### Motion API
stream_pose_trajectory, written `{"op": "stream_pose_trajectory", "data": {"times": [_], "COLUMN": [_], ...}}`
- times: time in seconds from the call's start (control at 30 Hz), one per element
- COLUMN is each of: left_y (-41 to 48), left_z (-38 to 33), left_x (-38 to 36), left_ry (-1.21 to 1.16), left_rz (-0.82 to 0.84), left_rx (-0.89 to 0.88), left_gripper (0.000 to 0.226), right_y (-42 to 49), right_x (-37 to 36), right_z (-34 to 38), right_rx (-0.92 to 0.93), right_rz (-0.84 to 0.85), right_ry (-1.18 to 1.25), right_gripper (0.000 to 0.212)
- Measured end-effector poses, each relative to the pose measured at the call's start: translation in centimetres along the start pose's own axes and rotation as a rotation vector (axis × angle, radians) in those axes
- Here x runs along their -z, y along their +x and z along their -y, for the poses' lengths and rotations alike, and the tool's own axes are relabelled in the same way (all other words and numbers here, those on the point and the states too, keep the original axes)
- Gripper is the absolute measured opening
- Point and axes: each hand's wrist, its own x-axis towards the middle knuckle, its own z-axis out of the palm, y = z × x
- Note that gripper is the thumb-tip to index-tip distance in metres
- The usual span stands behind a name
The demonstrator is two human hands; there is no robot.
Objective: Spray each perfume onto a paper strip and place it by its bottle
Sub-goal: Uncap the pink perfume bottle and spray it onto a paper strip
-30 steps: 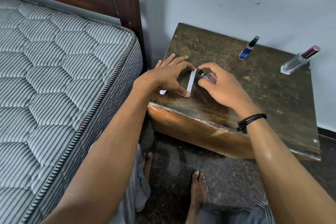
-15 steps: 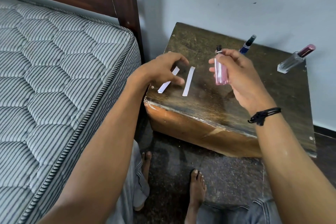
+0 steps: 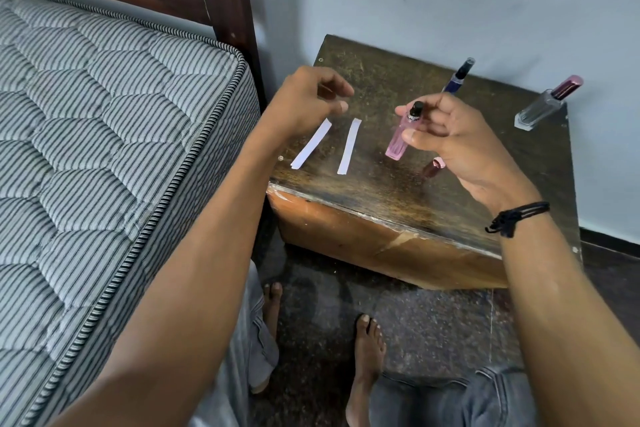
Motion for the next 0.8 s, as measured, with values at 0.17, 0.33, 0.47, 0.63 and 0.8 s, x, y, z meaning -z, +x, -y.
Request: {"op": "stream_pose_trajectory", "data": {"times": [0.17,0.33,0.47,0.63,0.8], "left_y": [-0.4,-0.5,-0.5,-0.5,-0.7], "left_z": [-1.1,-1.0,-1.2,-1.3,-1.2], "left_x": [-2.0,-2.7,-3.3,-4.3,-5.6], "left_ry": [0.024,0.073,0.085,0.107,0.079], "left_rz": [0.128,0.203,0.253,0.303,0.291], "left_rx": [-0.045,-0.046,-0.050,-0.086,-0.108], "left_gripper": [0.022,0.033,0.043,0.055,0.053], "right_y": [-0.2,-0.2,-0.2,-0.1,0.0], "right_x": [0.2,0.2,0.5,0.6,0.7], "right_z": [0.1,0.1,0.1,0.0,-0.2], "right_rx": [-0.021,-0.024,-0.030,-0.036,-0.039], "right_rz": [0.036,0.056,0.088,0.104,0.104], "right_ry": [-0.036,-0.048,-0.023,-0.010,-0.007], "right_gripper": [0.038,0.041,0.043,0.045,0.047]}}
